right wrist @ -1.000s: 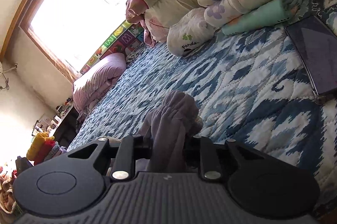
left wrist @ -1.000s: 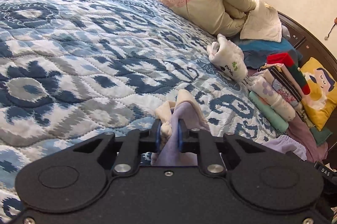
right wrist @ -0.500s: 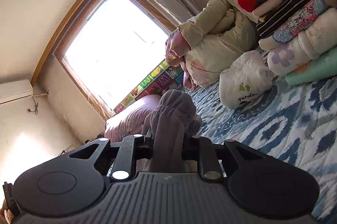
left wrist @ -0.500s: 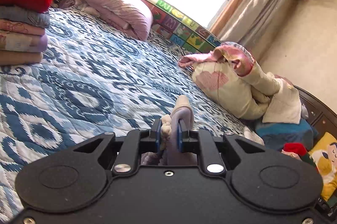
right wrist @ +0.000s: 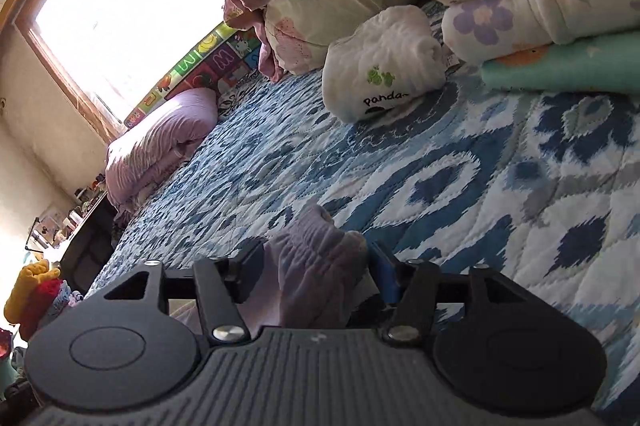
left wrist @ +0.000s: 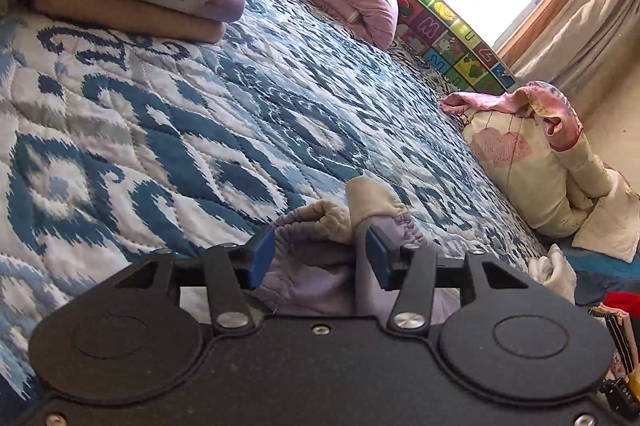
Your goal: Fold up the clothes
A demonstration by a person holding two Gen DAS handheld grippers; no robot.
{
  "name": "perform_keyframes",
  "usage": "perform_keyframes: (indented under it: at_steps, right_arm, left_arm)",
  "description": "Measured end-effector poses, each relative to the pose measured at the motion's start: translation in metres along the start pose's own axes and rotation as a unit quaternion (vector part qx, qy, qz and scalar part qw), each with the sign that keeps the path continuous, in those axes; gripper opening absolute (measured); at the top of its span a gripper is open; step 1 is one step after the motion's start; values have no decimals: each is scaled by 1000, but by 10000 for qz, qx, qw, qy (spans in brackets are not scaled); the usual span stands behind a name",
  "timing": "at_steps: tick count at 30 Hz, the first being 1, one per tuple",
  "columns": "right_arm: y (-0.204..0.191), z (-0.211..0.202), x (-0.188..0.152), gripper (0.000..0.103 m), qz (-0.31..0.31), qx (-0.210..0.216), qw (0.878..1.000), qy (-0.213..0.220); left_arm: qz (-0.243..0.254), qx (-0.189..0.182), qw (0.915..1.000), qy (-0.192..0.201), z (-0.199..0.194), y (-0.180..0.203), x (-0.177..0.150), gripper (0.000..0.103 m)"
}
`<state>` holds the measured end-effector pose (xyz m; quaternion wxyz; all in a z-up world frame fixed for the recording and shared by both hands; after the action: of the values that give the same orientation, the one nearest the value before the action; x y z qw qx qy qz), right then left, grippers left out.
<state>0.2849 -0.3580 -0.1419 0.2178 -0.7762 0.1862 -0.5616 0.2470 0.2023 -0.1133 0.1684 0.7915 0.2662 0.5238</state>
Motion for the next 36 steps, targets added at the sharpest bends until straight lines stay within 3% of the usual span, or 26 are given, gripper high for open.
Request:
perform_keyframes:
  at_steps: [3,7,12,16,17,19,20,21,24,27,29,30,33,36]
  right_arm:
    - [0,-10,5,69,-343,-78,9993,137]
    - [-9,1,1,69,-647,-94,9979,42]
    - [-23,23,-8,69,-972,-83,9951,-177]
    - [-33,41,-14,70,-1230,-74,9917,-353]
    - [-36,46,-16,70,-1289,-71,9908,-394]
    - [-34,47,-17,70,-1305,-56,9905,-439]
    - [-33,48,-18,70,-1313,-48,9903,-462]
    - [-32,48,-18,70,-1322,-42,9900,-485]
    - [-27,49,-18,66,-1303,-50,9900,-539]
    - [-20,48,-16,58,-1228,-56,9909,-548]
    - [-17,47,-15,57,-1189,-64,9914,-544]
    - [-16,46,-14,57,-1176,-77,9916,-540]
    - [-12,45,-13,57,-1109,-94,9923,-550]
    - [-12,45,-13,58,-1054,-84,9930,-533]
  left_arm:
    - [573,-60,9982,-137,6,24,3,54]
    - [1427,-167,9890,-357,19,60,1,58]
    - [2422,-366,9668,-733,43,108,-16,66]
    - [3066,-145,9468,-969,74,131,-41,67]
    - [3224,-56,9410,-1022,80,131,-46,65]
    - [3454,117,9323,-1067,84,128,-53,19]
    - [3503,201,9306,-1046,83,124,-53,16]
    - [3364,146,9363,-997,79,118,-49,6]
    - [2968,161,9522,-711,53,99,-29,6]
    - [2248,139,9728,-541,22,64,-6,6]
    - [1857,375,9801,-585,8,35,1,6]
    - [1659,500,9830,-611,2,19,4,7]
    - [1317,984,9836,-739,-15,-22,3,33]
    - [1231,1103,9842,-630,-30,-38,7,35]
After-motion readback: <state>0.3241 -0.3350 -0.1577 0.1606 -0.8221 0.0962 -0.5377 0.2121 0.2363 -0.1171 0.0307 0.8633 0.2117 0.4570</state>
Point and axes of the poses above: each gripper's, at about its wrist camera, not at the fingertips, and z roughly the way its jaws point, y to its right, x to its top, the point moved 1 cm from there along z, roughly the way its jaws point, and after that the axes turned 10 degrees about y, right-handed, at the moved point
